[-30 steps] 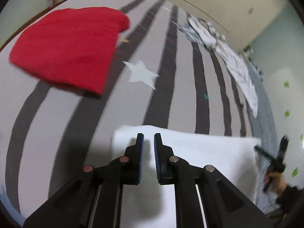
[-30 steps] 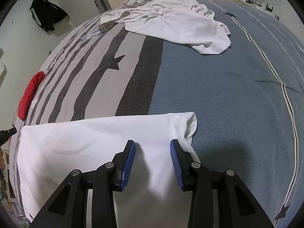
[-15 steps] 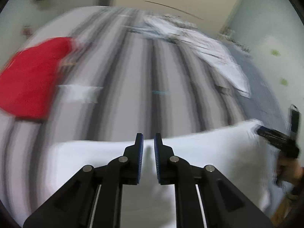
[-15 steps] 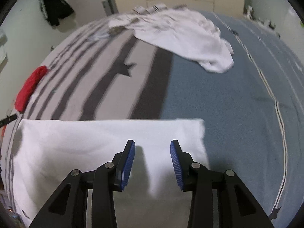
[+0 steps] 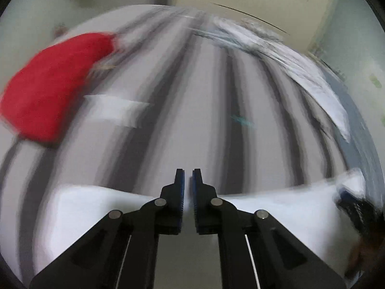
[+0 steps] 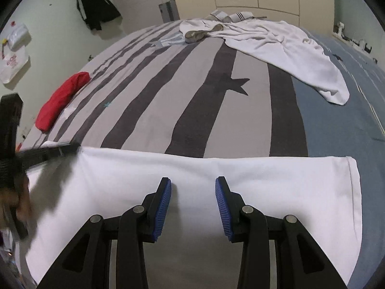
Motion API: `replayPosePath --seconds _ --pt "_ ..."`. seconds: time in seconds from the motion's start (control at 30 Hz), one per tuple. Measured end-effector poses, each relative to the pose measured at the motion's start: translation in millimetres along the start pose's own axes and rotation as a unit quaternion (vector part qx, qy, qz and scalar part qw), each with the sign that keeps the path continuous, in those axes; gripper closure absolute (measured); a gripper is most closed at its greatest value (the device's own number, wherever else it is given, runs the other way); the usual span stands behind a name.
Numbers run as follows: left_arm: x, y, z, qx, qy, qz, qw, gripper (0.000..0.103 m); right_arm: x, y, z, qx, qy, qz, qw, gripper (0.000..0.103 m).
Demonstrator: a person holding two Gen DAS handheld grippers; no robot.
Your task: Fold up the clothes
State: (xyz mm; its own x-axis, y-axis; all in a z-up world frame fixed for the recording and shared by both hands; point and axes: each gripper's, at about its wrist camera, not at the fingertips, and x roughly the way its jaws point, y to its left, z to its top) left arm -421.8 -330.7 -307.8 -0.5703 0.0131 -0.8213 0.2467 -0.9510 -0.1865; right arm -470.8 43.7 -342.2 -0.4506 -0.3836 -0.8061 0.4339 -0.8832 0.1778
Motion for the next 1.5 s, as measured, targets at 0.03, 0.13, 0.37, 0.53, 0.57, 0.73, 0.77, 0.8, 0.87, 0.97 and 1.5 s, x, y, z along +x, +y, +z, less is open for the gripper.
replayPosePath --seconds 0.03,0.13,0.37,0.53,0.57,0.73,0.77,0.8,0.87,0.97,1.5 --pt "-2.2 12.3 3.4 -0.013 -0.002 0.008 0.9999 0.098 -1.8 -0.8 -1.5 0.000 -0.002 0.003 1.000 0.068" --pt "-8.8 49.1 13.5 -0.051 -0.009 0.033 0.9981 0.098 -6.8 -2.5 -4.1 0.005 -0.003 0.009 1.000 0.068" --pt "-12.9 -34.0 -8.1 0.066 0.042 -0.130 0.9885 0.098 -16.7 -8.7 2.7 0.044 -0.008 -0.002 0.999 0.067" --pt "3.5 -81.9 -35.7 0.128 0.083 -0.165 0.9745 0.098 -12.5 -5.3 -2.3 0.035 -0.005 -0.010 0.999 0.067" --pt "4.8 -68.8 -28.9 0.105 0.067 -0.141 0.9821 0.098 -12.3 -5.2 -2.8 0.035 -0.006 -0.010 0.999 0.067" --pt "8.2 5.8 4.8 -0.016 -0.002 -0.026 0.9995 0.097 -13.4 -9.0 -4.8 0.033 -0.009 -0.007 0.999 0.066" --pt "6.3 23.9 8.4 -0.039 -0.003 -0.017 0.9991 0.097 -15.8 -11.7 -4.7 0.032 -0.011 -0.010 0.999 0.066" --pt "0.1 30.1 7.6 -0.028 -0.007 -0.006 0.9996 0.097 -18.2 -14.4 -4.6 0.031 -0.012 -0.013 0.999 0.066" --pt "-12.7 41.2 5.5 -0.003 -0.014 0.014 0.9998 0.095 -22.9 -19.8 -4.4 0.030 -0.015 -0.019 0.999 0.067" --pt "-26.9 42.2 -5.4 0.018 -0.011 0.028 0.9994 0.090 -30.0 -27.9 -4.1 0.028 -0.019 -0.028 0.999 0.066" --pt "-89.7 59.3 -69.4 0.007 0.002 0.051 0.9987 0.078 -83.7 -56.8 -34.7 0.034 0.000 -0.048 0.998 0.064"
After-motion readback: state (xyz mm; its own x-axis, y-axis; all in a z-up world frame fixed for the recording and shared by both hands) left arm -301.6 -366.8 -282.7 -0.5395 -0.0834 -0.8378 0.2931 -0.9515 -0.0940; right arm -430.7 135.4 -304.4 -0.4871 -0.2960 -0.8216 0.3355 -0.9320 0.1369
